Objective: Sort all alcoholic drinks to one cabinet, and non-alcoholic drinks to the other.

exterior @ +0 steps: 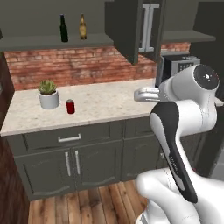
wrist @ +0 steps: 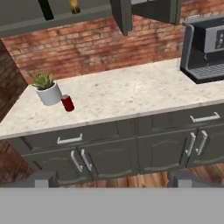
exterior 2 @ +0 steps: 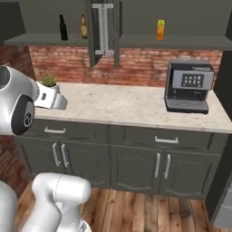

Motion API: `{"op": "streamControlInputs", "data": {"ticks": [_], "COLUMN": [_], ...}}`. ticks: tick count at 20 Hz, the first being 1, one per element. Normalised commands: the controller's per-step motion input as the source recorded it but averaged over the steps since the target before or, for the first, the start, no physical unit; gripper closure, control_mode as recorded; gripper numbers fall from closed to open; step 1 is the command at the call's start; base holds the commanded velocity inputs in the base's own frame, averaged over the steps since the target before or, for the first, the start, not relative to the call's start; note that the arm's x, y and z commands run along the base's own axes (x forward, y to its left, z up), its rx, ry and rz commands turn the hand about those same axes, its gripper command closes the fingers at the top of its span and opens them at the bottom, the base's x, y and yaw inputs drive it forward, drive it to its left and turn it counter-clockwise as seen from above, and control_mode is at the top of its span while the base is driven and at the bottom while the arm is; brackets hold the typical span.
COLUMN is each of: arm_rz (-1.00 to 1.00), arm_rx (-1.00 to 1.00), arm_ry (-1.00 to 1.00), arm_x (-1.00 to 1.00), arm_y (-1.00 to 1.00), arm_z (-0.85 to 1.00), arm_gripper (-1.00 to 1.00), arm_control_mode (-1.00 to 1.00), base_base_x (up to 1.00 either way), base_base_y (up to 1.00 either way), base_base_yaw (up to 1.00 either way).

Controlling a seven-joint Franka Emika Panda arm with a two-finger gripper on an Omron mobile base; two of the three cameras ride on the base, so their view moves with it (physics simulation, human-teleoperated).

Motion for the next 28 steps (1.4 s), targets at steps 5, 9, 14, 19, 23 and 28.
{"op": "streamControlInputs", "data": {"ticks": [5, 9, 14, 19, 23, 28], "arm_rz": [0.0, 0.0, 0.0, 0.0, 0.0, 0.0], "arm_rx": [0.0, 0.0, 0.0, 0.0, 0.0, 0.0], "arm_ry": [0.0, 0.0, 0.0, 0.0, 0.0, 0.0], "arm_x": [0.0, 0.0, 0.0, 0.0, 0.0, 0.0], "arm_y": [0.0, 0.0, 0.0, 0.0, 0.0, 0.0], "arm_z": [0.0, 0.0, 0.0, 0.0, 0.0, 0.0], "arm_gripper": [-1.0, -1.0, -1.0, -1.0, -1.0, -1.0], "arm_control_mode": [1.0, 1.0, 1.0, 1.0, 1.0, 1.0], "base_base_x": [0.34, 0.64, 0.87, 0.76, 0.59, 0.42], "base_base_y": [0.83, 0.48, 0.18, 0.16, 0.24, 0.23], "base_base_yaw": [0.0, 0.0, 0.0, 0.0, 0.0, 0.0]}}
